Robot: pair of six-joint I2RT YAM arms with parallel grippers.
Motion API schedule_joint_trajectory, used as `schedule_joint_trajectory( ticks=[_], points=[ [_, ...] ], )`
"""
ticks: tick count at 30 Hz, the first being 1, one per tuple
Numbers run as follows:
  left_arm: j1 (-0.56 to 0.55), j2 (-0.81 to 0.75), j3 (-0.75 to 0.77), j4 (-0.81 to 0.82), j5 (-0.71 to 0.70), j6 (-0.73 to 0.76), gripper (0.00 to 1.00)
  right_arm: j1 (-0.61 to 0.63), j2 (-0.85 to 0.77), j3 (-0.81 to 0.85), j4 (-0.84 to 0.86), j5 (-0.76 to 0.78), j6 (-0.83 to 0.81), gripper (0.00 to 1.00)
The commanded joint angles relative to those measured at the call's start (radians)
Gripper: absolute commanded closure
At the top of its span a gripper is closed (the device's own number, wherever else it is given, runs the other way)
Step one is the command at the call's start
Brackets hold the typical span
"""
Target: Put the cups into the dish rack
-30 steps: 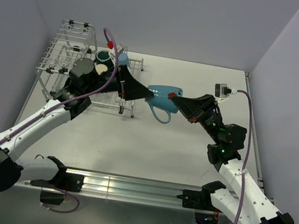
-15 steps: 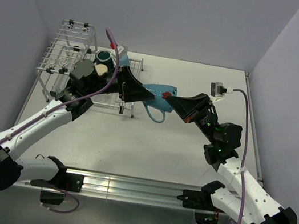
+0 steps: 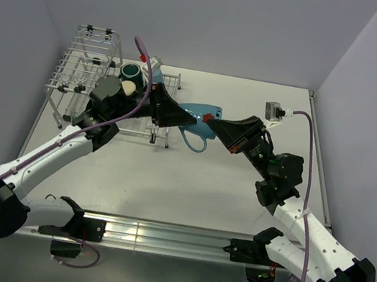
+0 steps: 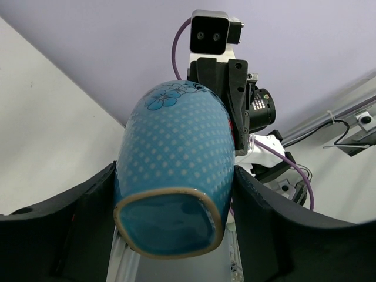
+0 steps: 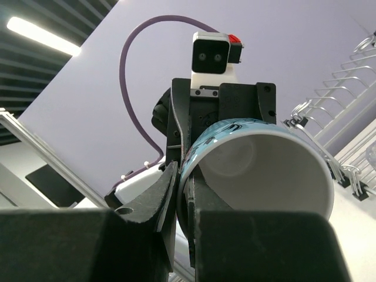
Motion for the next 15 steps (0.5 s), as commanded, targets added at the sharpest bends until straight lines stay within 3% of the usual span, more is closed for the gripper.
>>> schedule_joint_trajectory(
  ticks=[1,3,4,6,7,8,11,15],
  points=[
    [-0.024,-0.006,-0.003,0.08,0.044,-0.022,0.54,0.016,0.012,0.053,0.09,0.033,-0.02,1.0],
    [-0.025,-0.014,-0.003,0.08,0.039,-0.02,0.65,0.018,0.014,0.052,0.094,0.033,-0.022,1.0],
    [-0.025,-0.017,-0.003,0.079,0.038,-0.02,0.78,0.018,0.012,0.049,0.093,0.033,-0.023,1.0],
    [-0.025,-0.026,0.003,0.077,0.036,-0.019,0.87,0.019,0.008,0.049,0.07,0.041,-0.034,1.0],
    [-0.025,-0.031,0.003,0.079,0.033,-0.017,0.97,0.019,0.0,0.046,0.061,0.047,-0.038,0.95],
    [-0.025,-0.034,0.006,0.074,0.029,-0.017,1.0,0.019,-0.005,0.043,0.048,0.053,-0.048,0.85],
    [-0.025,-0.047,0.02,0.057,0.019,-0.006,1.0,0.019,-0.029,0.036,-0.01,0.08,-0.075,0.69],
    [-0.022,-0.061,0.047,0.04,0.007,0.003,1.0,0.019,-0.061,0.023,-0.082,0.117,-0.101,0.53]
  ],
)
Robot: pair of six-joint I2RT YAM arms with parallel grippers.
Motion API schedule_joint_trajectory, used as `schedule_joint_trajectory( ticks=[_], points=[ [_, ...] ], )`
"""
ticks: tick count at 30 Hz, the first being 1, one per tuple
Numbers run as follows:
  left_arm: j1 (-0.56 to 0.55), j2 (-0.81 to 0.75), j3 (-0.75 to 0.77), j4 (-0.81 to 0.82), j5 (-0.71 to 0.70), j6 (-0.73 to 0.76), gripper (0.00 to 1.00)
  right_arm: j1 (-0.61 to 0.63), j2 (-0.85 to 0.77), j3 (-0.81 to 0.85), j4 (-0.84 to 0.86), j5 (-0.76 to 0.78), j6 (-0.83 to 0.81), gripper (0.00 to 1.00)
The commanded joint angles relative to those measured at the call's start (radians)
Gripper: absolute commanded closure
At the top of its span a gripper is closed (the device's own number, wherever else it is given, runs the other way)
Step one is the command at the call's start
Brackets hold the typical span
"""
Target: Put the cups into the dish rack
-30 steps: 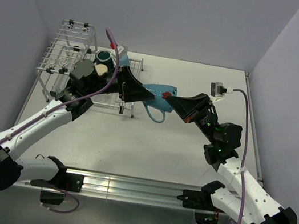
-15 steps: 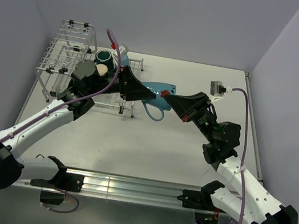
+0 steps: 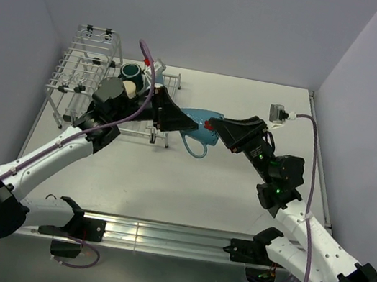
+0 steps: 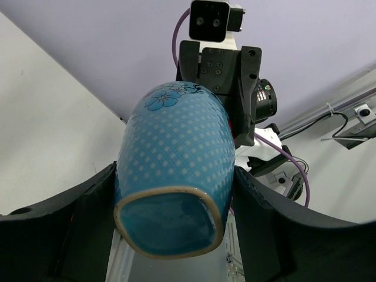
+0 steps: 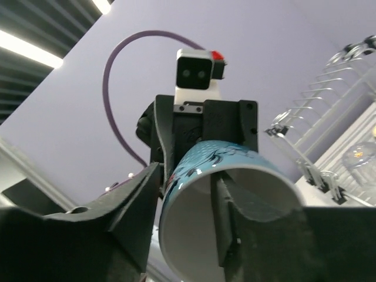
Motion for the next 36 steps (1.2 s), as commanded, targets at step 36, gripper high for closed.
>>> schedule_joint_trajectory(
  ticks=[36],
  points=[
    [0.253,0.166,0.444,-1.018,-0.978,0.596,1.0,0.002,-0.288,0.066,-0.784,0.382,-0.347,0.48]
  ],
)
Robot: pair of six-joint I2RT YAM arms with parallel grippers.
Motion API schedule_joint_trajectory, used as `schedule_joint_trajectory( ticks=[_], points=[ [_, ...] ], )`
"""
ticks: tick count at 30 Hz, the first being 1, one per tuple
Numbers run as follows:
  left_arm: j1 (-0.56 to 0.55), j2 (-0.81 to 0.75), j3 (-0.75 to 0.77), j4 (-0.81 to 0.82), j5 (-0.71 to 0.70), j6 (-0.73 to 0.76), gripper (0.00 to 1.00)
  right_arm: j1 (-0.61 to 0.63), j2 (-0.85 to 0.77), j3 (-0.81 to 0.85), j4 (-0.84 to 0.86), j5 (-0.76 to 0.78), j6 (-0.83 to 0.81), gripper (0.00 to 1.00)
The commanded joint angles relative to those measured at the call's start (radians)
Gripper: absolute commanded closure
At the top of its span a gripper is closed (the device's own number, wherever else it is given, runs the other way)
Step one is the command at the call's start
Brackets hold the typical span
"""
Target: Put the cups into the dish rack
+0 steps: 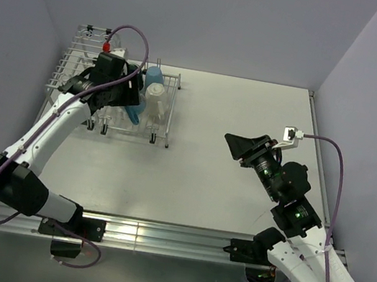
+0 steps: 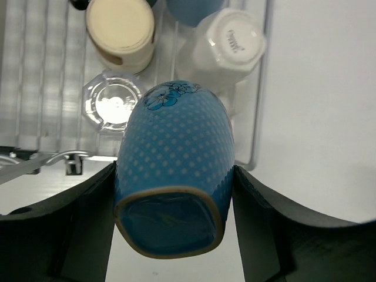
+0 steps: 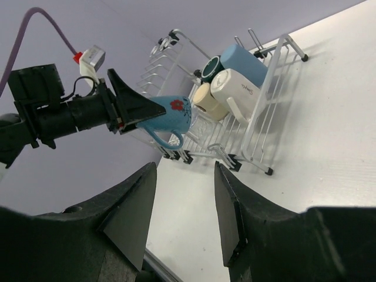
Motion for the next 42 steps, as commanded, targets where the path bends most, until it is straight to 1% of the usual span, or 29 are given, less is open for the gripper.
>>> schedule_joint_trajectory(
  ticks=[1,9,16,29,42],
  points=[
    [-0.022,-0.006,0.093,0.018,-0.107,0.055,1.0,0.002,-0.002,0.046,0.008,0.014,-0.028,0.48],
    [-0.078,0.08,0.126,-0.007,-0.207,0.075,1.0,0.002,0.0,0.046,0.008,0.008,-0.035,0.49],
    [-0.12,0.145,0.17,-0.022,-0.25,0.084,1.0,0.002,-0.009,0.046,0.008,0.014,-0.043,0.49],
    [-0.132,0.252,0.201,-0.033,-0.271,0.093,1.0,0.002,-0.022,0.03,-0.022,0.032,-0.06,0.49],
    [-0.132,0.301,0.193,-0.03,-0.259,0.102,1.0,0.002,-0.026,0.01,-0.013,0.029,-0.058,0.49]
  ],
)
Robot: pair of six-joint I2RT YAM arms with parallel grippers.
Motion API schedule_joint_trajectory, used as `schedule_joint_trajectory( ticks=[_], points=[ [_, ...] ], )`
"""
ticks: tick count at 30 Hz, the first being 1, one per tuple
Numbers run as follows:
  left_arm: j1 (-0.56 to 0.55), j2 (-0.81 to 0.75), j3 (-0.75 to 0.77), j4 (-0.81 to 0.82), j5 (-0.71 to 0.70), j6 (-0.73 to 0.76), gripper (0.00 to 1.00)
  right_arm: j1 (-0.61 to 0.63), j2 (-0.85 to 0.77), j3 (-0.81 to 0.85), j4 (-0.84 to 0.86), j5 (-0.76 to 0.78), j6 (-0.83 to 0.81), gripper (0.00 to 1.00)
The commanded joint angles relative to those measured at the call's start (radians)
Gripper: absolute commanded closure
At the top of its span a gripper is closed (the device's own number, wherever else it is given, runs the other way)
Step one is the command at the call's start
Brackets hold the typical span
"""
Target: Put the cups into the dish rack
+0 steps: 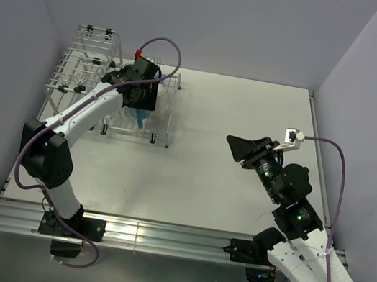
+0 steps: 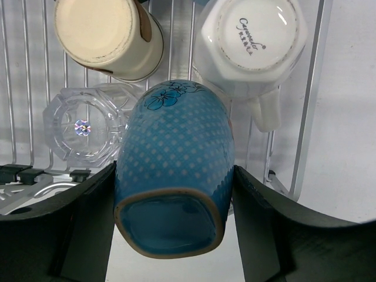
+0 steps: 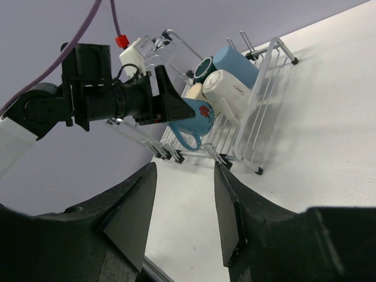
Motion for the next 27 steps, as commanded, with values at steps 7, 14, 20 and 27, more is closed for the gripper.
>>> schedule_joint_trajectory(
  ticks=[7,14,20,27],
  points=[
    [-0.004,0.052,0.051,0.049,-0.01,0.027,1.0,0.004,-0.005,0.011,0.012,0.016,-0.022,0.49],
    [-0.004,0.096,0.057,0.053,-0.004,0.028,1.0,0.002,-0.005,0.012,0.006,0.018,-0.027,0.48],
    [-0.001,0.121,0.054,0.058,-0.005,0.022,1.0,0.002,-0.003,0.011,0.005,0.018,-0.028,0.49],
    [0.005,0.135,0.061,0.055,-0.016,0.013,1.0,0.002,0.005,0.012,0.008,0.013,-0.028,0.49]
  ],
)
